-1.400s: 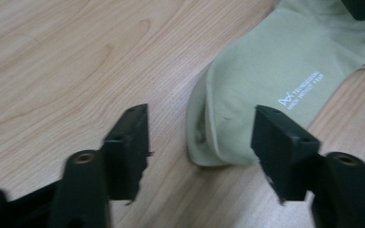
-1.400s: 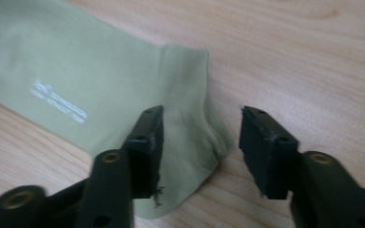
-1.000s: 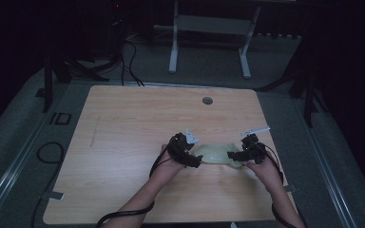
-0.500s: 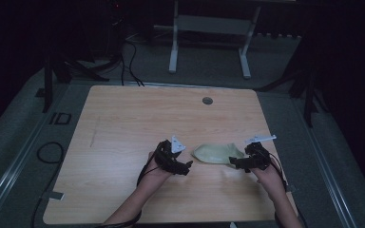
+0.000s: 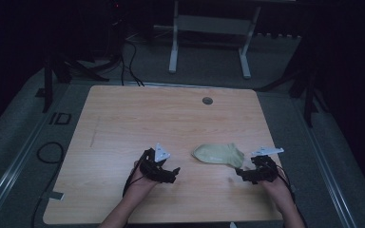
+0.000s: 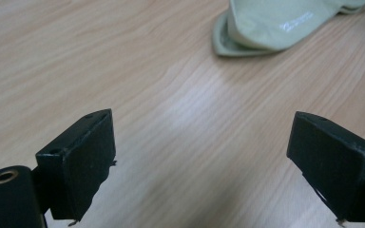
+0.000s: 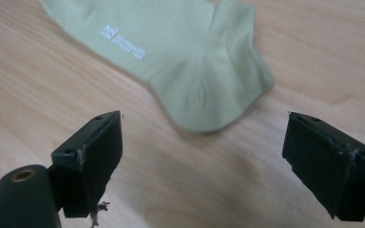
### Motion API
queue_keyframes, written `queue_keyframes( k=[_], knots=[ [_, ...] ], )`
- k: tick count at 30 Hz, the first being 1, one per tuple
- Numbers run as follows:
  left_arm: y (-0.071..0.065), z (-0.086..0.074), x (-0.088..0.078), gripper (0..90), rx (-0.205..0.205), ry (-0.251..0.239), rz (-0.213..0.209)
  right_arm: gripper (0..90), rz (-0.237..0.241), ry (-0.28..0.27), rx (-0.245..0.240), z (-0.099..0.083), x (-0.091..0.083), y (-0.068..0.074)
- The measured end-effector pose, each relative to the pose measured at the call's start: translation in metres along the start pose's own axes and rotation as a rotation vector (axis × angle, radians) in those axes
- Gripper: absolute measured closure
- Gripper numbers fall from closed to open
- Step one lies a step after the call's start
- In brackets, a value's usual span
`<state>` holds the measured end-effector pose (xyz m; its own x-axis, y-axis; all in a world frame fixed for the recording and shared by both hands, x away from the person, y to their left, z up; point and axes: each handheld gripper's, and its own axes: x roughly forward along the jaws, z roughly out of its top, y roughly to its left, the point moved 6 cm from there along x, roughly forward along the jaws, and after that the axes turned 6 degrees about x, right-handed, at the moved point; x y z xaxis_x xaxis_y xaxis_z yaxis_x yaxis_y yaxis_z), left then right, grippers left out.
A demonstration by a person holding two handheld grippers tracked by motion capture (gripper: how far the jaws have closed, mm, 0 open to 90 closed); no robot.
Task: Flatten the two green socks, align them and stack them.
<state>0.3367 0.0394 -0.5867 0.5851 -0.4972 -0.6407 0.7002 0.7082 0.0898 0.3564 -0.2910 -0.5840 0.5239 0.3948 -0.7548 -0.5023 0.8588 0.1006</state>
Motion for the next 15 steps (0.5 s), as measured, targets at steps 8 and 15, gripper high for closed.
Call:
queue_keyframes(
  k=[8,15],
  knots=[
    [0.003,-0.021,-0.012,8.9,-0.027,0.001,0.004,13.0,-0.021,-0.064,0.031,-0.021,-0.011,-0.004],
    [0.008,-0.036,-0.021,8.9,-0.05,0.002,0.026,13.0,-0.042,-0.108,0.012,-0.034,-0.022,-0.005]
  ],
)
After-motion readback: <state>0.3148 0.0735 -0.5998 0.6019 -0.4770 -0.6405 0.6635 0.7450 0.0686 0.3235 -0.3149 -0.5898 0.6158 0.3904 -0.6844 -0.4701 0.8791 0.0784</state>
